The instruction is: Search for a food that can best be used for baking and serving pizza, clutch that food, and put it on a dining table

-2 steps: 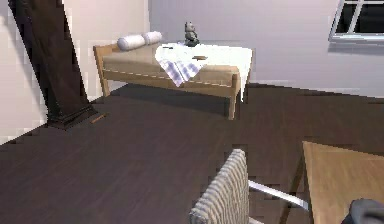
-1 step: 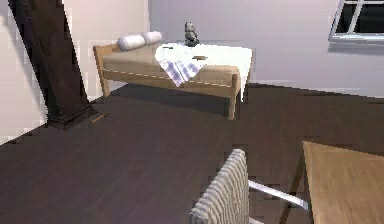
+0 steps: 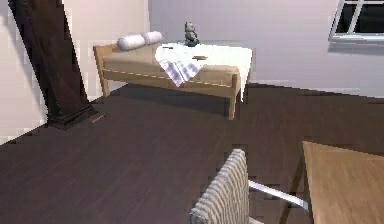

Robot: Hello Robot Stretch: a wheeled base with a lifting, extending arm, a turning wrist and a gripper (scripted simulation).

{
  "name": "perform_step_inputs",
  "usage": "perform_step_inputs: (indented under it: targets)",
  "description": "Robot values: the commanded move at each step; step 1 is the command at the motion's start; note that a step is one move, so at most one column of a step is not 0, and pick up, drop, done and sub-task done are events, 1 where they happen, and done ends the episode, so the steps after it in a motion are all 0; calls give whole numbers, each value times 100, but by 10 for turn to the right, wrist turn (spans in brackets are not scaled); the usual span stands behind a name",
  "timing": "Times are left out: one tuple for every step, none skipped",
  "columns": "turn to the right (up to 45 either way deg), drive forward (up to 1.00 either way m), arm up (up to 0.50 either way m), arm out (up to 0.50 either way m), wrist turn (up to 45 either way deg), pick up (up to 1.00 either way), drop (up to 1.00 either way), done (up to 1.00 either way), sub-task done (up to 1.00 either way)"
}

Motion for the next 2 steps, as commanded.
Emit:
perform_step_inputs:
  targets:
    - [0,0,-32,0,0,0,0,0,0]
    - [0,0,0,0,0,0,100,0,0]
